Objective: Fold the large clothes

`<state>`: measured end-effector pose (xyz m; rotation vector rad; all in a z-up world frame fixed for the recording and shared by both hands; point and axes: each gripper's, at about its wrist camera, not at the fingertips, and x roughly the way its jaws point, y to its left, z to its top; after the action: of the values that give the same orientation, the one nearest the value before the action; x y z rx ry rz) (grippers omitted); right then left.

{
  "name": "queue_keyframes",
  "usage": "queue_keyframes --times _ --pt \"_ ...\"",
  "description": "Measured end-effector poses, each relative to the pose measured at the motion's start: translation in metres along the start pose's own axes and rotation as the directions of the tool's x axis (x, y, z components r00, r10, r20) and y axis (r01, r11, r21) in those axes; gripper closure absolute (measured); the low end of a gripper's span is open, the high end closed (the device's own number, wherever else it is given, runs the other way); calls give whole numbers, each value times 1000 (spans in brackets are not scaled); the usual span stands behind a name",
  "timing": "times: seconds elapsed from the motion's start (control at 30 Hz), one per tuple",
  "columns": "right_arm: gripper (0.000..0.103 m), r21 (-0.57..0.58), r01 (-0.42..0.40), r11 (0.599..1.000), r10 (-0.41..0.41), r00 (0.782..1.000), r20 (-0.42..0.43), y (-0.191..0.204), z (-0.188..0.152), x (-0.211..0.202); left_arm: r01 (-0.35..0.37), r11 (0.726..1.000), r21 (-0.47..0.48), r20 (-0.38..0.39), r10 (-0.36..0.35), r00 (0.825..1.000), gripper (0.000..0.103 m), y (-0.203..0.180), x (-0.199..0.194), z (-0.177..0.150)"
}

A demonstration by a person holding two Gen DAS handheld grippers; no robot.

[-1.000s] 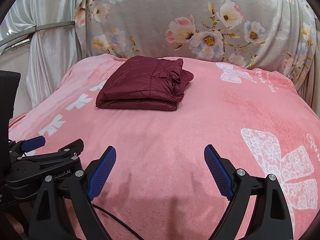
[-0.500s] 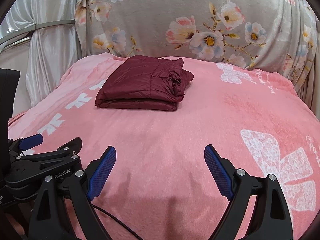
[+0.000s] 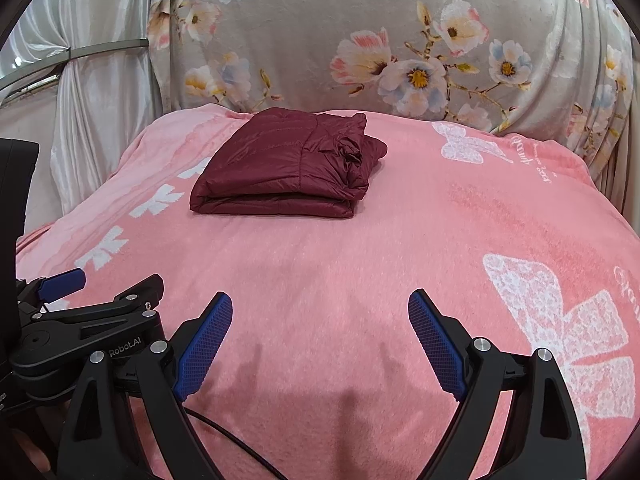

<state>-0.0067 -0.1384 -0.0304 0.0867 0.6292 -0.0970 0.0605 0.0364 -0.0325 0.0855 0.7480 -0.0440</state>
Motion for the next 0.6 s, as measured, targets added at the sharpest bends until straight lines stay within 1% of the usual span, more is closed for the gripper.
queue_keyframes --times 0.37,0.5,0.6 --pt "16 -3 6 1000 -6 1000 -5 4 -4 4 -16 1000 -3 -2 16 1000 13 3 5 -4" --pt "16 3 4 1000 -4 1000 -9 4 -4 4 -7 1000 6 -1 7 1000 17 0 4 -3" --pt "16 3 6 1000 -6 1000 -7 4 -5 4 -3 1000 1 -4 3 1000 17 0 3 -3"
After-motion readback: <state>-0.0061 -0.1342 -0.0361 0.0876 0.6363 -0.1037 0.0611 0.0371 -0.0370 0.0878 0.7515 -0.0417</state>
